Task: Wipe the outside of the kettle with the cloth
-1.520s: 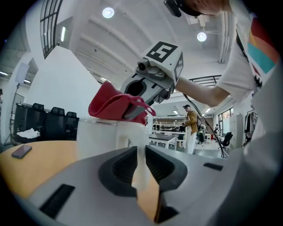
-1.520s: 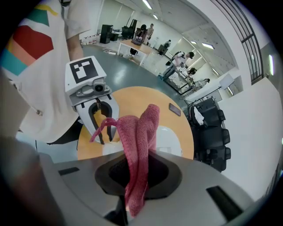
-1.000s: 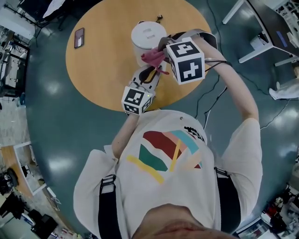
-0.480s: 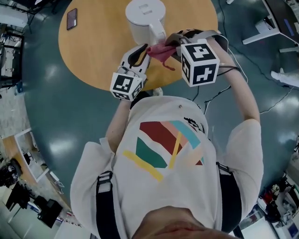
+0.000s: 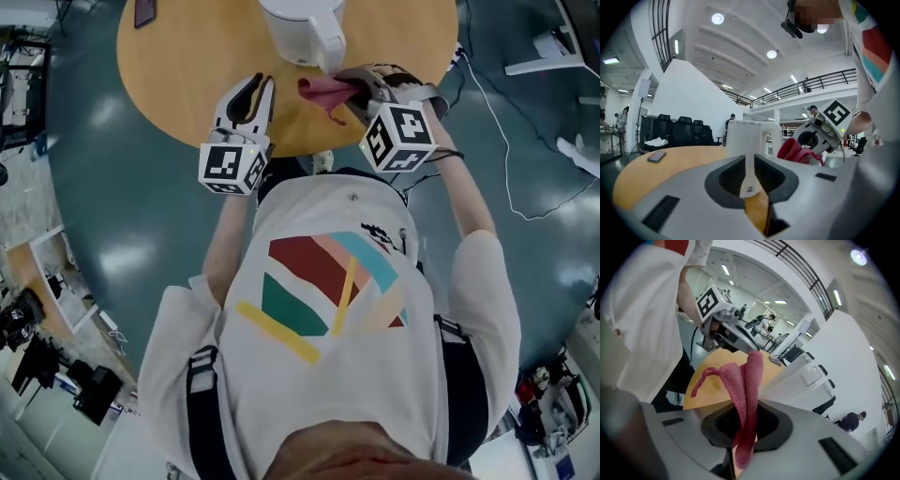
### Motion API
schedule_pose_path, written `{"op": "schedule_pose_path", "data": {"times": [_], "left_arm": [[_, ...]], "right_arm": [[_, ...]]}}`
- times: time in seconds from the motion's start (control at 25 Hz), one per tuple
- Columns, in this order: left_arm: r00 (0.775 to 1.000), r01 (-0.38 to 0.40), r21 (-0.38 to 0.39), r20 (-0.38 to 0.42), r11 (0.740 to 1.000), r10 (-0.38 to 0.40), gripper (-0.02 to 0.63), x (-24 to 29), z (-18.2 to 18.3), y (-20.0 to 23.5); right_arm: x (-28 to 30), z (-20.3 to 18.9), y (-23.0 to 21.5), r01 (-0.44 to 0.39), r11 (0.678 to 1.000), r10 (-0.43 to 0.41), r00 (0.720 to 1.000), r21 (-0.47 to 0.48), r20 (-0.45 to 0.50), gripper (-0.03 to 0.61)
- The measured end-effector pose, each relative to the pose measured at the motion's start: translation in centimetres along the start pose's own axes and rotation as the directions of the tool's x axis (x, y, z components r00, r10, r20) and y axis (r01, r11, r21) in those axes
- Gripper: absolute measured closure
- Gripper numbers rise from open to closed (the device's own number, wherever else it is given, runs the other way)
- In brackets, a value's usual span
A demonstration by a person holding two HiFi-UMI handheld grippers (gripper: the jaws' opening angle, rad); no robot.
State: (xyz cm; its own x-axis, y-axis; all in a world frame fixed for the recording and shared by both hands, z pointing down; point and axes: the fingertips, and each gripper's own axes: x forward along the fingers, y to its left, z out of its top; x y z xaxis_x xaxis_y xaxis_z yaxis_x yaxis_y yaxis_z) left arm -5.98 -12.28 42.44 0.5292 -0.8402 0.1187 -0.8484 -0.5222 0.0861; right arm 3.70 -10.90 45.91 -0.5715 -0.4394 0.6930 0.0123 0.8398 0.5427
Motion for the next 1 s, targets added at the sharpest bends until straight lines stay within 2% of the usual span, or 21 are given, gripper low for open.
{"op": "schedule_pose_path", "data": {"times": [0.16, 0.28, 0.56, 0.8, 1.0], "left_arm": [[1.000, -0.001, -0.010, -0.022, 1.000, 0.001, 0.511, -1.0, -0.5, 1.3], [1.000, 0.010, -0.021, -0.026, 1.000, -0.011, 0.510, -1.2, -0.8, 0.8], [0.999, 0.036, -0.028, 0.001, 0.999, -0.036, 0.511, 0.8, 0.2, -0.9], [0.999, 0.029, -0.051, -0.018, 0.998, -0.029, 0.511, 1.4, -0.3, -1.1], [0.999, 0.024, -0.078, -0.043, 0.997, -0.027, 0.510, 1.6, -1.3, -0.3]], "right_arm": [[-3.2, 2.8, -3.0, 0.115, 0.992, -0.118, 0.991, 0.043, 0.064, 0.539], [-5.0, 4.0, -4.3, 0.152, 0.988, -0.154, 0.985, 0.033, 0.077, 0.540], [-1.9, 2.4, -2.3, 0.058, 0.998, -0.058, 0.997, -0.002, 0.047, 0.540], [-0.5, 0.6, -1.4, 0.045, 0.995, -0.054, 0.995, 0.091, 0.089, 0.540], [1.2, -1.0, -0.2, 0.017, 0.989, -0.028, 0.997, 0.145, 0.074, 0.540]]}}
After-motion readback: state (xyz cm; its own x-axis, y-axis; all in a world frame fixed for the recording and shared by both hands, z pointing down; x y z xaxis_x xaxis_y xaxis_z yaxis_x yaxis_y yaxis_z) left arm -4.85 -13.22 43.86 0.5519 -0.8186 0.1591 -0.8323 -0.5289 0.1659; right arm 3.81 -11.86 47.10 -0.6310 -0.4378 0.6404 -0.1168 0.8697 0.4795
